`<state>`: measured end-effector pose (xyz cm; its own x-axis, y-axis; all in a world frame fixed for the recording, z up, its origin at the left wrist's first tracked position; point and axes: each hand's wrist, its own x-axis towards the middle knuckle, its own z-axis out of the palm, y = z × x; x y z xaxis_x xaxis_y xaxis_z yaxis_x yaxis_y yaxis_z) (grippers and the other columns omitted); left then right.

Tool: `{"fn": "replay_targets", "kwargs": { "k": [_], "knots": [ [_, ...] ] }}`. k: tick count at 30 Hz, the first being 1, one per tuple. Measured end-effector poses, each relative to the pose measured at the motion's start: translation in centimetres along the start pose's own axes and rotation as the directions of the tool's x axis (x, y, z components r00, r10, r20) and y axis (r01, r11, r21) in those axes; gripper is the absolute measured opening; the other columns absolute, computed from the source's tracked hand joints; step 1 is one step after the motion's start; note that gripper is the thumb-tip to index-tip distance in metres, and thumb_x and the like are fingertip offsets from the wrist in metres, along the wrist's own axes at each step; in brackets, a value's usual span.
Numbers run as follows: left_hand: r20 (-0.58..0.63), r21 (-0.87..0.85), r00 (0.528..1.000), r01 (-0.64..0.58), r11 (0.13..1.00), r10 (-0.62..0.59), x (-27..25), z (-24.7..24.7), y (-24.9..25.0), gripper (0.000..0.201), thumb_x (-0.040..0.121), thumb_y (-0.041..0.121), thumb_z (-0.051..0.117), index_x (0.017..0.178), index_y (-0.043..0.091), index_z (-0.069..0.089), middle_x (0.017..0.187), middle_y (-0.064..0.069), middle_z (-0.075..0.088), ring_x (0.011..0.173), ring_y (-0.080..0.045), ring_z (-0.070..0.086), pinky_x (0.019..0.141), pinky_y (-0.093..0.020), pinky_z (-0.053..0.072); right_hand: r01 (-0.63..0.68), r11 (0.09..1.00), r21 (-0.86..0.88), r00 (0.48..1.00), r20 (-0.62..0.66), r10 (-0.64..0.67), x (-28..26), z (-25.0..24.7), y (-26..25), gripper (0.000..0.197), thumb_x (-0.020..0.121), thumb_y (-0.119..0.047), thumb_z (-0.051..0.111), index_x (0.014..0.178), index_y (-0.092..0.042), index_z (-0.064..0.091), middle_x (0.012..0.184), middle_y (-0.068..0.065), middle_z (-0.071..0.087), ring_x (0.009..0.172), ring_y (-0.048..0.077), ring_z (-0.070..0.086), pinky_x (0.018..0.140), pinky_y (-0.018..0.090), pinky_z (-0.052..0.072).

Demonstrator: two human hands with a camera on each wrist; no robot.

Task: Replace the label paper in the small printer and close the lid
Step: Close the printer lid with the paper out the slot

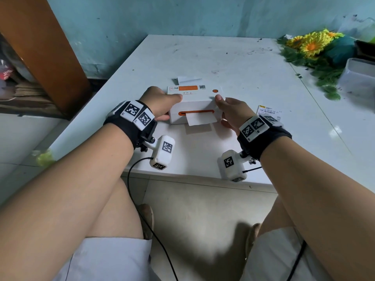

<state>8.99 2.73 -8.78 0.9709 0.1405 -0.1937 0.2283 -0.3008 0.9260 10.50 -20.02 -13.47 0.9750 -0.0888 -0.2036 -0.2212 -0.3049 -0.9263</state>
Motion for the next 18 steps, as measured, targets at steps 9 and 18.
{"fn": "replay_targets", "kwargs": {
  "k": [9, 18],
  "knots": [
    [-0.054, 0.155, 0.993, -0.091, 0.984, 0.101, -1.7, -0.2, -0.4, 0.051, 0.097, 0.013, 0.071, 0.145, 0.025, 0.058, 0.113, -0.002, 0.072, 0.068, -0.013, 0.061, 0.075, -0.041, 0.067, -0.029, 0.999, -0.027, 0.995, 0.091, 0.031, -0.9, 1.3, -1.4, 0.019, 0.095, -0.044, 0.078, 0.101, -0.028, 0.071, 0.091, 0.001, 0.075, 0.080, 0.017, 0.072, 0.078, 0.029, 0.060],
    [-0.002, 0.134, 0.994, -0.106, 0.985, 0.108, -1.3, 0.2, -1.4, 0.091, 0.094, 0.008, 0.078, 0.168, 0.019, 0.025, 0.100, 0.008, 0.064, 0.081, -0.025, 0.071, 0.088, -0.045, 0.066, -0.010, 0.999, -0.039, 0.992, 0.123, 0.015, -0.8, 1.5, -0.8, 0.042, 0.084, -0.020, 0.090, 0.120, -0.034, 0.074, 0.112, 0.000, 0.082, 0.100, 0.021, 0.079, 0.099, 0.034, 0.061]
  ]
}}
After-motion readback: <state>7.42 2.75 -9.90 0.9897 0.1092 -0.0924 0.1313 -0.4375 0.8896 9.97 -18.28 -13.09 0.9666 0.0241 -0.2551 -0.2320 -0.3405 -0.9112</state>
